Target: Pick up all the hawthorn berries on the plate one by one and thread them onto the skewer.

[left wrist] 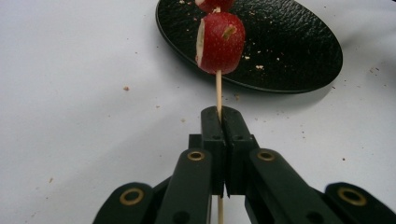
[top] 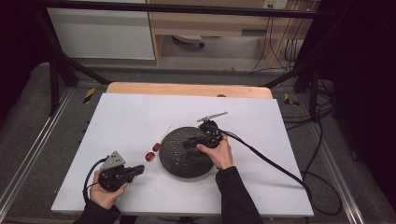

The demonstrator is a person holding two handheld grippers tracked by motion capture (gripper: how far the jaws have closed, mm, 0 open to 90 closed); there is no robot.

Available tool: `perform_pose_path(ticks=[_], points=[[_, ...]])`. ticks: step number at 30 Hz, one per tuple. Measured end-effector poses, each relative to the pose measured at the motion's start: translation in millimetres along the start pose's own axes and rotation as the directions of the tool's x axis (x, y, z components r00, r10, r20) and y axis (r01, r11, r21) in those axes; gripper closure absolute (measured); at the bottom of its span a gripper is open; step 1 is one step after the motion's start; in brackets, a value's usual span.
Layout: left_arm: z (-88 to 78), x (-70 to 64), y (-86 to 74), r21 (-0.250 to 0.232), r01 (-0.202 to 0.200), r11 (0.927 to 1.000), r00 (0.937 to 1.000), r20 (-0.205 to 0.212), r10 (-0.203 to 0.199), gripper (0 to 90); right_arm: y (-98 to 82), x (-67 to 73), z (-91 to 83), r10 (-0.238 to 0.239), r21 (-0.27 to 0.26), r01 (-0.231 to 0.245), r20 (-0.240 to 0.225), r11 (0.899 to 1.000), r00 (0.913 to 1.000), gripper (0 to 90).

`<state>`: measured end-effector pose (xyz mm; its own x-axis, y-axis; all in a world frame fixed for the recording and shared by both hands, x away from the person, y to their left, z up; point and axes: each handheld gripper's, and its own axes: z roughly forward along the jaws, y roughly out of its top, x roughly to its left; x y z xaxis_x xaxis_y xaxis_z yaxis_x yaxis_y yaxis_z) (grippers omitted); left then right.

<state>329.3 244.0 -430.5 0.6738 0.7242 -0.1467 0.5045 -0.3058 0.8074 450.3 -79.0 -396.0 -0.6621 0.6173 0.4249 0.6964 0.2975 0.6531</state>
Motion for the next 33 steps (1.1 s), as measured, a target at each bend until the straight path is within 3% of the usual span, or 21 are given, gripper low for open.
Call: perform_pose_path(ticks=[5,10,17,23,28,33], points=[[1.6,-3.3,0.7,-0.003,-0.003,1.0000,1.0000,0.003,0.003,88.6,-12.3,-3.9,-7.6,0.039,-0.078,-0.041,-0.028,0.996,0.9989,62.5],[3.7,-7.6,1.6,-0.003,-0.010,0.9999,0.9999,0.007,0.010,88.6,-23.1,-7.5,-14.5,0.074,-0.150,-0.081,-0.049,0.985,0.9961,62.6],[7.9,-15.7,3.1,-0.012,-0.010,0.9999,0.9999,0.009,0.010,88.6,-34.7,-11.5,-21.2,0.126,-0.244,-0.141,-0.075,0.960,0.9892,62.6],[12.3,-22.9,4.8,-0.025,-0.002,0.9997,1.0000,-0.002,0.002,88.6,-42.9,-13.0,-23.7,0.169,-0.353,-0.192,-0.095,0.916,0.9810,62.6],[16.5,-28.6,4.9,-0.028,0.001,0.9996,1.0000,-0.006,-0.002,88.6,-48.5,-12.8,-23.3,0.192,-0.432,-0.226,-0.121,0.873,0.9739,62.6],[19.2,-32.9,4.8,-0.034,0.008,0.9994,0.9999,-0.010,-0.008,88.6,-50.3,-10.3,-21.9,0.202,-0.482,-0.241,-0.133,0.842,0.9704,62.7]])
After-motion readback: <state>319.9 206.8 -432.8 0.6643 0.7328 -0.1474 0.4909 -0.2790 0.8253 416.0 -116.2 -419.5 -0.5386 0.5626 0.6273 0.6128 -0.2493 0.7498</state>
